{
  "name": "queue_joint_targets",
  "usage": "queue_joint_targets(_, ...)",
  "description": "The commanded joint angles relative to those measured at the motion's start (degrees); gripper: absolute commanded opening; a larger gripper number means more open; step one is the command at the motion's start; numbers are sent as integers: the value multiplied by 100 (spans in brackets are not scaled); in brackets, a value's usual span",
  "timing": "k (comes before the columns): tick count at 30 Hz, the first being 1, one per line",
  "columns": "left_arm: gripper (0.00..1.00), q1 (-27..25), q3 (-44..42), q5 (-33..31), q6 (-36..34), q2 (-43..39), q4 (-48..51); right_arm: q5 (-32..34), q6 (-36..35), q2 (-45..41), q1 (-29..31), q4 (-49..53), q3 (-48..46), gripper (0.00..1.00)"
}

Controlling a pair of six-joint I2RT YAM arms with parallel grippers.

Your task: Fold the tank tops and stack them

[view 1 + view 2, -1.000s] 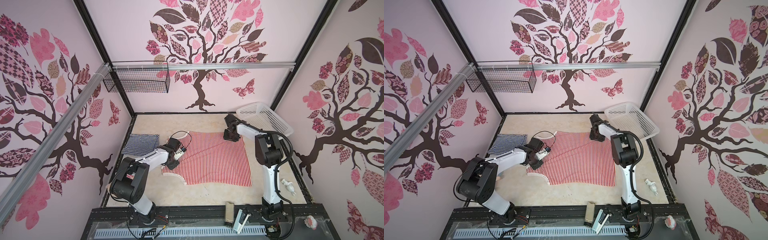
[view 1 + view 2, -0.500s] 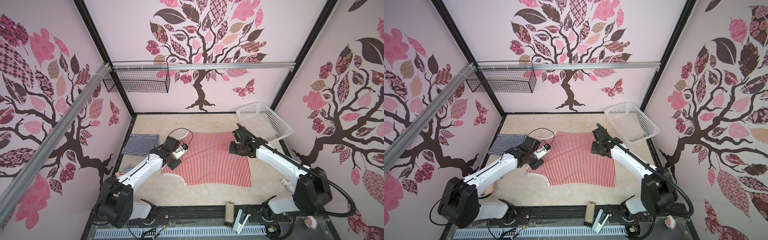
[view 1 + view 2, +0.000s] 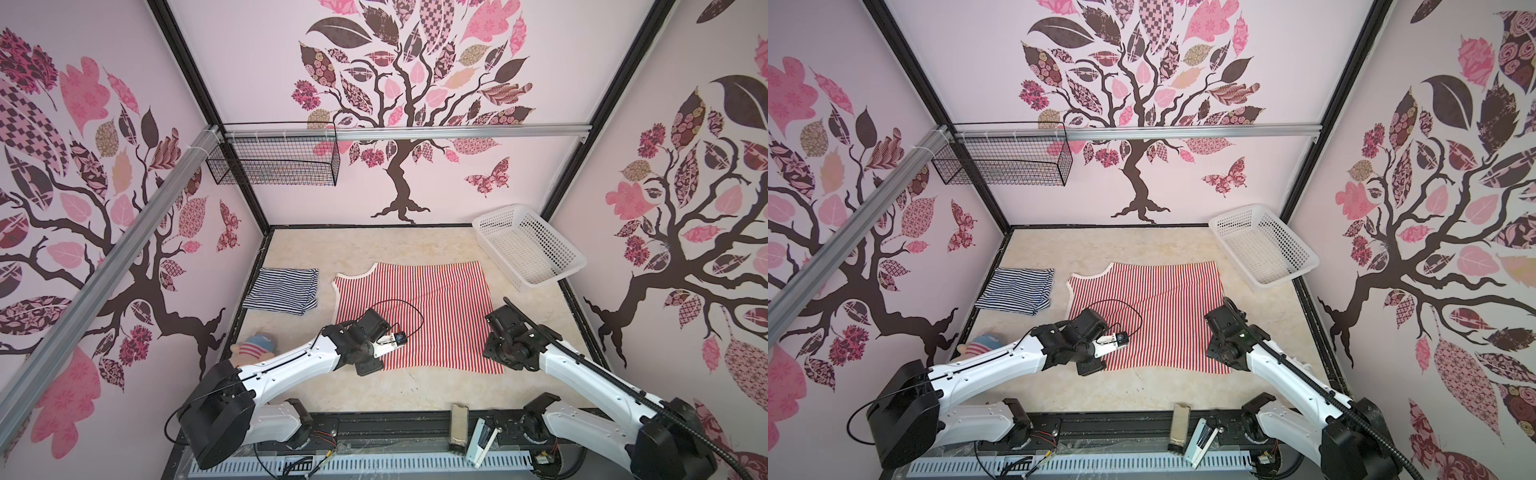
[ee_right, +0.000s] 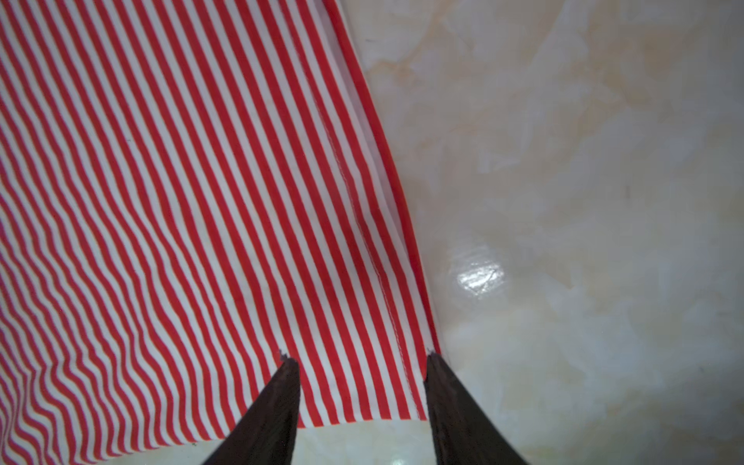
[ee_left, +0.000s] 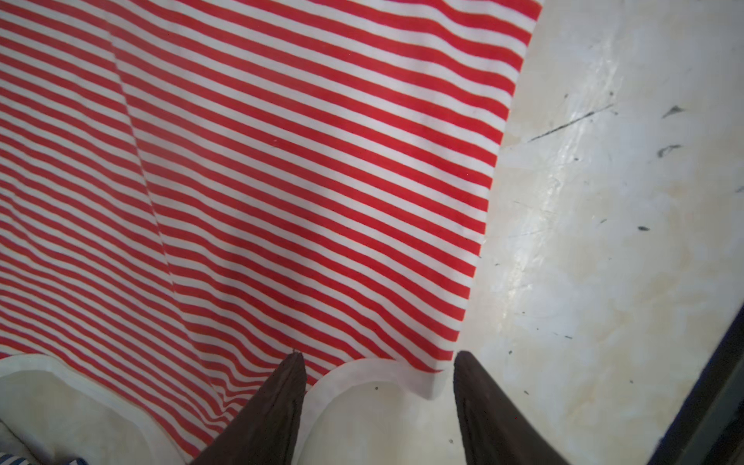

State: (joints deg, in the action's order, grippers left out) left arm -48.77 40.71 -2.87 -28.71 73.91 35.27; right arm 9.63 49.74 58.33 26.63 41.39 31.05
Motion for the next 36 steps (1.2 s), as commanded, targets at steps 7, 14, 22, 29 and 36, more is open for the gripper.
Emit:
queue_joint_targets(7, 63, -117, -127, -17, -125, 260, -287, -44, 914, -281, 30, 268, -463, 53)
queue_joint_targets(14, 63, -120, -269, 196, -232, 247, -207, -117, 959, -462, 26, 351, -558, 53)
queue_joint_targets(22, 63, -119, -331, 200, -226, 118, -100, -243, 907, -317, 26, 152, -633, 40)
queue_joint_targets(29, 63, -121, -389, 172, -204, 62, -93, -227, 907, -318, 27, 96, -708, 32)
queue_joint_targets(36, 74, -117, -429, 77, -197, 62, -196, -278, 889, -252, 26, -8, -696, 13)
